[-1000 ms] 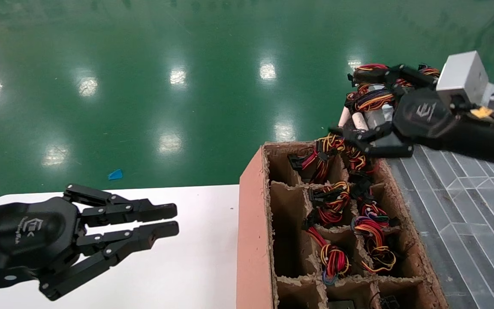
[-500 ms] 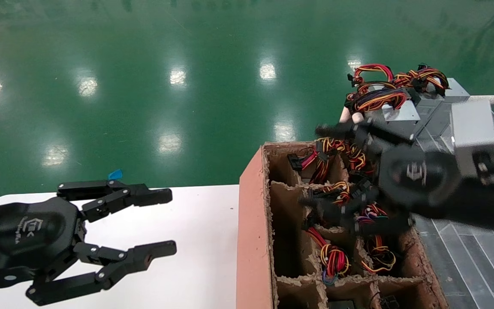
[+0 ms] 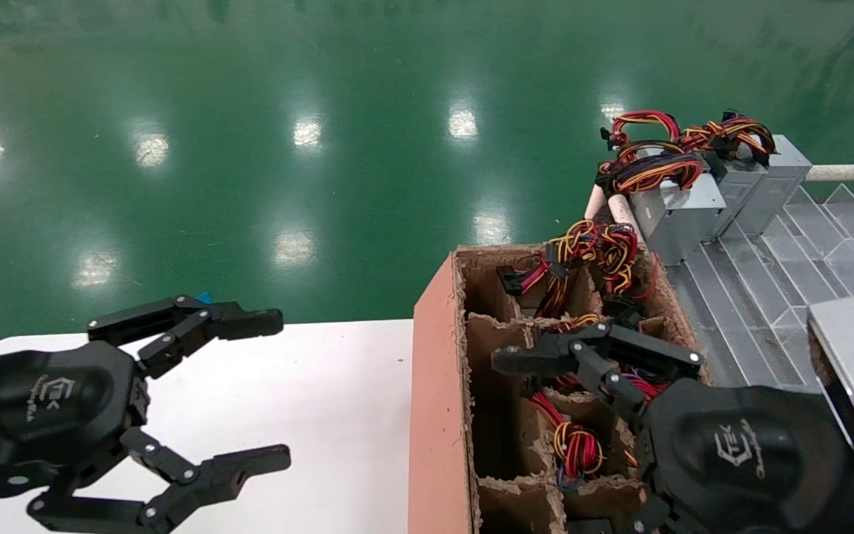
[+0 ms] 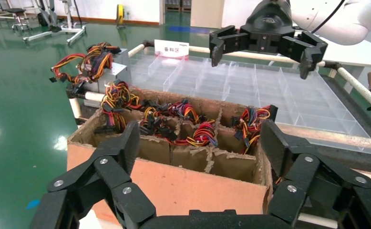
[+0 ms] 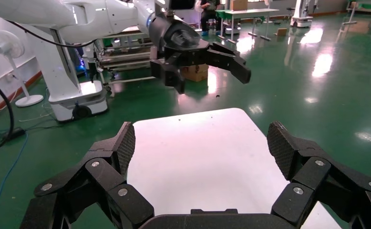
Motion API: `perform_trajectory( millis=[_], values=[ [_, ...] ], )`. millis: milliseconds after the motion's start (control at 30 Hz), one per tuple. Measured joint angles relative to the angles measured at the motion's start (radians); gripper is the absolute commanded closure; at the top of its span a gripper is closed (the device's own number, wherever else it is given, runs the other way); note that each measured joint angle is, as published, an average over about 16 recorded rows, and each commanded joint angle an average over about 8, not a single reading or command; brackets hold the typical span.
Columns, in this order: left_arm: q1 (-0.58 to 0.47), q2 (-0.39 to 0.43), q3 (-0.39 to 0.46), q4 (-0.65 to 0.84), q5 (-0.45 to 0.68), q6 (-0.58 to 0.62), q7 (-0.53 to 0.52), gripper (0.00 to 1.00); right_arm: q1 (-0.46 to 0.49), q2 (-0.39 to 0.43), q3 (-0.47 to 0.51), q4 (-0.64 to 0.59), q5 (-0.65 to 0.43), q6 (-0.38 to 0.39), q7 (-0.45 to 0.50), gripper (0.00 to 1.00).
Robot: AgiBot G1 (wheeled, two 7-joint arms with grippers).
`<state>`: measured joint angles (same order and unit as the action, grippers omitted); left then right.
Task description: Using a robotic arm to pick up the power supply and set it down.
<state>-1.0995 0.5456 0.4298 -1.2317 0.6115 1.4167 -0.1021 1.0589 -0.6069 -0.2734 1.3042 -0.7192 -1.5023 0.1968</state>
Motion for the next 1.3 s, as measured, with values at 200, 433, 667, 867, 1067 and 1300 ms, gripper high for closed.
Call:
perform_trajectory(
  millis=[200,433,667,867,1067,1300],
  values=[
    [0.0,0.0,0.0,0.0,0.0,0.0,0.0,0.0,-0.004,0.001,0.002,0.005,0.003,-0.002,0.002,0.0],
    [0.0,0.0,0.0,0.0,0.0,0.0,0.0,0.0,0.005,-0.001,-0.001,-0.007,-0.004,0.002,-0.004,0.0],
    [0.0,0.0,0.0,0.0,0.0,0.0,0.0,0.0,0.011,-0.003,-0.004,-0.014,-0.008,0.005,-0.008,0.0],
    [0.0,0.0,0.0,0.0,0.0,0.0,0.0,0.0,0.013,-0.003,-0.005,-0.018,-0.01,0.006,-0.009,0.0],
    [0.0,0.0,0.0,0.0,0.0,0.0,0.0,0.0,0.015,-0.004,-0.006,-0.02,-0.011,0.007,-0.01,0.0],
    [0.0,0.0,0.0,0.0,0.0,0.0,0.0,0.0,0.016,-0.004,-0.006,-0.021,-0.012,0.007,-0.011,0.0]
  ],
)
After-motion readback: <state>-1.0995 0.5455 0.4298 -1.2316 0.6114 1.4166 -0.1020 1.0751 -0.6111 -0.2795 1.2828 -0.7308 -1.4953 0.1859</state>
